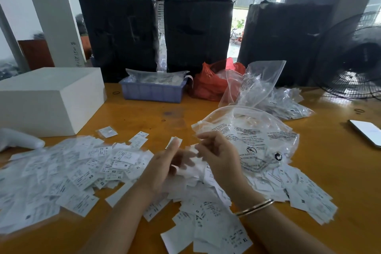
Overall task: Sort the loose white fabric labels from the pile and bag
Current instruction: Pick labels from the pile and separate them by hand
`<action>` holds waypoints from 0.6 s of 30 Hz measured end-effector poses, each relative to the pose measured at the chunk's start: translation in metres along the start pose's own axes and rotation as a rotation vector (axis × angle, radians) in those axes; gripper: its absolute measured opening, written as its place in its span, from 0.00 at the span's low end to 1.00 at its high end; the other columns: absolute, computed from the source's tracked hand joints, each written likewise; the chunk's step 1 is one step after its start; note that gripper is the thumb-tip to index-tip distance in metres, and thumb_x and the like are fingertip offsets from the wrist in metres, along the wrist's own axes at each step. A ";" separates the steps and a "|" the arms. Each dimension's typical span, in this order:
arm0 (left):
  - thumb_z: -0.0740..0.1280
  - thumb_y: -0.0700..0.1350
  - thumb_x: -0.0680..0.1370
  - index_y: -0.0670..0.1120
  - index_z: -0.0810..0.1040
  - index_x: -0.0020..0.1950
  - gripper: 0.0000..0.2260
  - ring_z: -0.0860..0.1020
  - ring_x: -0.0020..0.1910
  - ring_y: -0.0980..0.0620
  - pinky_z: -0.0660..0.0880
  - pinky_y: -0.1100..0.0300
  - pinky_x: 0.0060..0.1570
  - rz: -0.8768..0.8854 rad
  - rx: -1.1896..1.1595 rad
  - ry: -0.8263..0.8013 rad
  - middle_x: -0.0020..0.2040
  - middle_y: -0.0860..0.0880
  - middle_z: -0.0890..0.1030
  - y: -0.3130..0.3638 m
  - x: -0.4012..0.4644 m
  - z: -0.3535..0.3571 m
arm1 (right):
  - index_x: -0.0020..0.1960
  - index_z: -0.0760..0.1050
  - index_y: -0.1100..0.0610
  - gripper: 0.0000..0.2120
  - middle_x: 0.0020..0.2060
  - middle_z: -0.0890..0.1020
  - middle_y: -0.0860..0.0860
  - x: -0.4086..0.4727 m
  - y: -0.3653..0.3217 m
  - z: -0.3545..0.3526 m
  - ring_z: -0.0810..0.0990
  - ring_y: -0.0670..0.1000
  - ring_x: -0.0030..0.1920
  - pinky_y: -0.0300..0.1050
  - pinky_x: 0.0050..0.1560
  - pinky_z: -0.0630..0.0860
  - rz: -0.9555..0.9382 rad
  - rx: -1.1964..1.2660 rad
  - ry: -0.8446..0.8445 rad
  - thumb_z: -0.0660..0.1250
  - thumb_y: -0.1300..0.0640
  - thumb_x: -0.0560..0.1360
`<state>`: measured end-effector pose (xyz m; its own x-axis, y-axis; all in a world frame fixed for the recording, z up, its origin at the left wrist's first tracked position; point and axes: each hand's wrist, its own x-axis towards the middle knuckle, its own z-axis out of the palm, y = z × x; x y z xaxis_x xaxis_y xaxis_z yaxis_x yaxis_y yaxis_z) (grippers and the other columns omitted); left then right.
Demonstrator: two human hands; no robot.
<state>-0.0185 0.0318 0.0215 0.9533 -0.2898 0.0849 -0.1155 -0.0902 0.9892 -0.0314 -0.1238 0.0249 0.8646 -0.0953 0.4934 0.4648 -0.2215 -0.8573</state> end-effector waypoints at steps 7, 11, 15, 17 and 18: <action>0.69 0.46 0.76 0.50 0.81 0.46 0.02 0.80 0.41 0.60 0.73 0.67 0.38 -0.003 0.031 0.288 0.41 0.54 0.84 -0.005 0.007 -0.004 | 0.54 0.74 0.47 0.10 0.42 0.83 0.41 -0.003 -0.001 0.003 0.80 0.37 0.43 0.34 0.45 0.75 0.115 -0.063 -0.073 0.62 0.61 0.79; 0.68 0.40 0.76 0.45 0.79 0.50 0.04 0.81 0.43 0.51 0.76 0.59 0.42 -0.037 -0.196 0.408 0.43 0.50 0.85 -0.008 0.010 -0.016 | 0.66 0.72 0.46 0.19 0.63 0.75 0.40 -0.013 0.012 -0.002 0.69 0.39 0.62 0.42 0.66 0.59 -0.089 -0.805 -0.503 0.62 0.54 0.75; 0.70 0.39 0.75 0.49 0.80 0.52 0.08 0.83 0.47 0.50 0.78 0.57 0.45 -0.034 -0.269 0.400 0.45 0.51 0.85 -0.008 0.013 -0.018 | 0.61 0.76 0.47 0.14 0.58 0.80 0.42 -0.014 0.014 0.003 0.74 0.44 0.59 0.43 0.64 0.56 -0.233 -0.906 -0.490 0.60 0.51 0.77; 0.70 0.38 0.74 0.50 0.81 0.51 0.09 0.82 0.50 0.50 0.79 0.53 0.50 -0.028 -0.307 0.392 0.46 0.52 0.85 -0.007 0.012 -0.018 | 0.56 0.80 0.47 0.11 0.54 0.82 0.41 -0.013 0.014 0.003 0.76 0.41 0.55 0.42 0.64 0.57 -0.161 -0.808 -0.420 0.62 0.51 0.78; 0.71 0.38 0.73 0.50 0.82 0.51 0.09 0.82 0.50 0.50 0.78 0.52 0.52 -0.025 -0.322 0.383 0.47 0.51 0.85 -0.007 0.012 -0.017 | 0.54 0.82 0.47 0.10 0.51 0.83 0.41 -0.013 0.014 0.002 0.77 0.38 0.51 0.42 0.64 0.58 -0.094 -0.728 -0.385 0.63 0.52 0.77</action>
<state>-0.0014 0.0453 0.0177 0.9957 0.0845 0.0387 -0.0568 0.2231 0.9731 -0.0361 -0.1234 0.0061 0.8946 0.2646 0.3600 0.4128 -0.7977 -0.4397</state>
